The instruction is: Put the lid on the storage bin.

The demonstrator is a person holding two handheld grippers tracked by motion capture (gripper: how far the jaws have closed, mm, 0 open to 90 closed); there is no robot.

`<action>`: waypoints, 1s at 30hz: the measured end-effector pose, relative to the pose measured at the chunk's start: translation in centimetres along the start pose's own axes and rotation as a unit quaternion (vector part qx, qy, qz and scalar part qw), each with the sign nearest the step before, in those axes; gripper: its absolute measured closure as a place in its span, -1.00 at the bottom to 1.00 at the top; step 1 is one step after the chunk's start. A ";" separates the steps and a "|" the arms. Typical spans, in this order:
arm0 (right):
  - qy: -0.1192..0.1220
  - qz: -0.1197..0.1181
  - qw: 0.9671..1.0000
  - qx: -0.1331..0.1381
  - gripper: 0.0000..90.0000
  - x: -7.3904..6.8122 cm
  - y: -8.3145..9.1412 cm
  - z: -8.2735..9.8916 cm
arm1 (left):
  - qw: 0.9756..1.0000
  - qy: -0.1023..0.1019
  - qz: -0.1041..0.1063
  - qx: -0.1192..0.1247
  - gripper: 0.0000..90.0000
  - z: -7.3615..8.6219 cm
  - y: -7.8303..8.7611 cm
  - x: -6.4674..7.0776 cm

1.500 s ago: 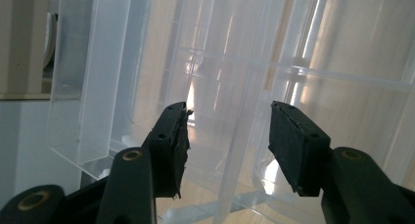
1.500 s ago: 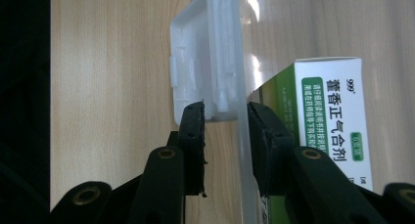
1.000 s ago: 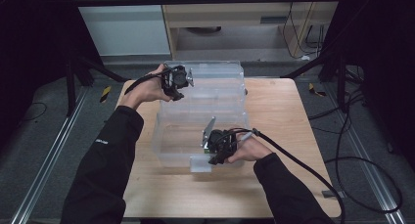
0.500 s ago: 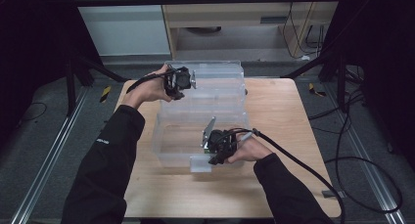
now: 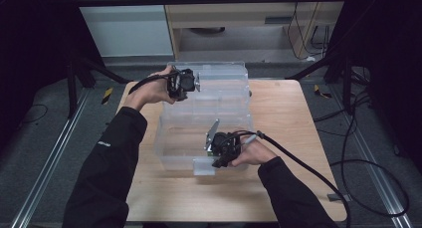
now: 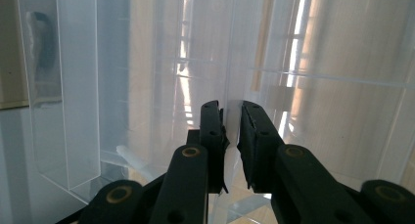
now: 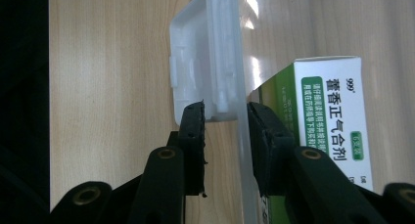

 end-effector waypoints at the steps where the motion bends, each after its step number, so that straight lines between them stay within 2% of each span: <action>1: 0.001 0.002 1.000 -0.001 0.54 -0.1 0.0 0.0 | 1.000 -0.004 0.001 -0.004 0.78 -0.1 0.1 0.1; 4: -0.003 0.003 1.000 -0.004 0.54 0.0 0.0 -0.1 | 1.000 -0.011 -0.007 -0.010 0.81 -0.4 0.2 0.4; 6: -0.002 0.005 1.000 -0.005 0.54 -0.1 0.0 -0.1 | 1.000 -0.010 -0.005 -0.008 0.82 -0.4 0.3 0.5; 11: 0.000 0.007 1.000 -0.003 0.54 -0.2 0.0 -0.1 | 1.000 0.003 0.019 0.012 0.87 -0.2 0.9 0.3; 14: -0.002 0.007 1.000 -0.004 0.54 -0.2 -0.1 -0.1 | 1.000 0.005 0.024 0.017 0.89 -0.1 1.1 0.4; 20: -0.008 0.009 1.000 -0.009 0.54 -0.4 0.0 -0.1 | 0.999 0.001 0.032 0.012 0.92 -0.2 1.5 0.7; 24: -0.002 0.010 1.000 -0.007 0.54 -0.4 -0.1 -0.1 | 0.999 0.002 0.036 0.010 0.94 -0.2 1.9 1.1; 28: -0.007 0.011 1.000 -0.007 0.54 -0.4 0.0 -0.1 | 0.999 -0.005 0.031 0.015 0.94 -0.3 2.2 1.4; 29: -0.009 0.012 1.000 -0.007 0.54 -0.4 0.0 -0.1 | 0.999 -0.010 0.030 0.009 0.94 -0.3 2.4 1.5; 30: -0.009 0.013 1.000 -0.007 0.54 -0.4 -0.1 -0.1 | 0.999 -0.007 0.032 0.007 0.95 -0.3 2.5 1.7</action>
Point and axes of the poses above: each handheld gripper's, and its own axes: y roughly backward along the jaws, z roughly out of its underside, x roughly to its right, the point moved 2 cm from there along -y, roughly forward along the jaws, and after that the axes turned 2 degrees about x, right-handed, at the moved point
